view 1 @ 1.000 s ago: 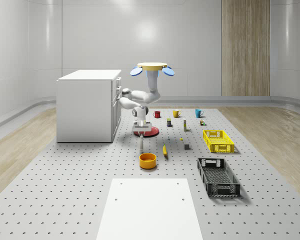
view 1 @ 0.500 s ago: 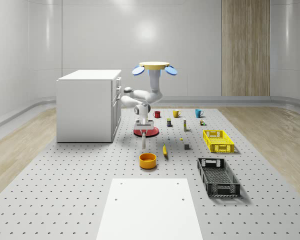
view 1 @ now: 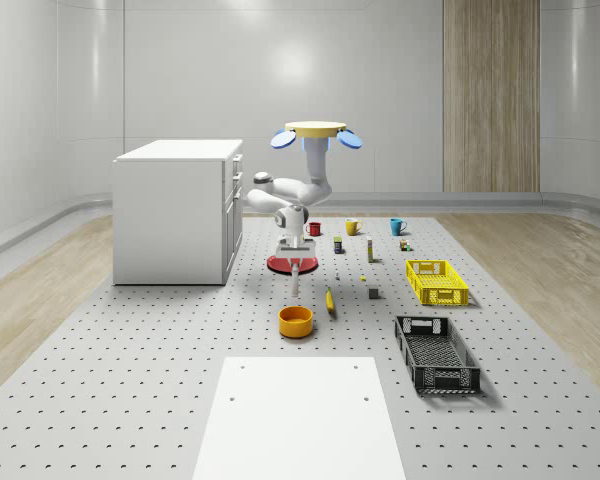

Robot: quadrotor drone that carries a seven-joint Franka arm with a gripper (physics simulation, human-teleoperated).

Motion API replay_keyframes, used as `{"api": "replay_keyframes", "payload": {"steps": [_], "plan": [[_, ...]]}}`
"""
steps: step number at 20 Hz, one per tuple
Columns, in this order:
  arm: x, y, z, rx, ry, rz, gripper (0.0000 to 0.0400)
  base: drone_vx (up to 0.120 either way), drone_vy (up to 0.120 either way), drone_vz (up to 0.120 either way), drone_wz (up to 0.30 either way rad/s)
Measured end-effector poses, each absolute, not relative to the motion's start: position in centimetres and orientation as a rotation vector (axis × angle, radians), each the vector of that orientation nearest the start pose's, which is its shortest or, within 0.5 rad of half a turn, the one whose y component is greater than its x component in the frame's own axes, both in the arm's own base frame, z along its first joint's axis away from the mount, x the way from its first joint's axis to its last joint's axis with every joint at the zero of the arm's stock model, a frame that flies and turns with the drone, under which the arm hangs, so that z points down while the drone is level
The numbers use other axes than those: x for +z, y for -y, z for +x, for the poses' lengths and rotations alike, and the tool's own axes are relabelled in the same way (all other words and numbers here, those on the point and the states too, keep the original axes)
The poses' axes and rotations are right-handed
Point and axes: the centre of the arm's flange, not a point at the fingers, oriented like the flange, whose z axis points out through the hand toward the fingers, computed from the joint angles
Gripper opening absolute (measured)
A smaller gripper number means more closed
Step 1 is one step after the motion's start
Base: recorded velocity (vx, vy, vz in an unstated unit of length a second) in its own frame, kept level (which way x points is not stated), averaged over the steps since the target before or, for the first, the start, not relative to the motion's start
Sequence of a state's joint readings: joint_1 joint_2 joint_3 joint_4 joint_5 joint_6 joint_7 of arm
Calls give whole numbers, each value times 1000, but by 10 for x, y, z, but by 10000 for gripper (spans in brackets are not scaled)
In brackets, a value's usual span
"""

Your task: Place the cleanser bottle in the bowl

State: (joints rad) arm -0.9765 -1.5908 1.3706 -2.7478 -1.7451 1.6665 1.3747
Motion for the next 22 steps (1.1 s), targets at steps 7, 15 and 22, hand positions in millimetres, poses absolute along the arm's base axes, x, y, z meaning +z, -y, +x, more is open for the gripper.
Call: {"api": "replay_keyframes", "payload": {"steps": [7, 15, 22], "plan": [[501, -114, 325, 786, 3, 3, 123, 114, 11, 0, 0], [501, -114, 325, 786, 3, 3, 123, 120, -20, 0, 0], [502, -114, 325, 786, 3, 3, 122, 91, 0, 0, 0]]}}
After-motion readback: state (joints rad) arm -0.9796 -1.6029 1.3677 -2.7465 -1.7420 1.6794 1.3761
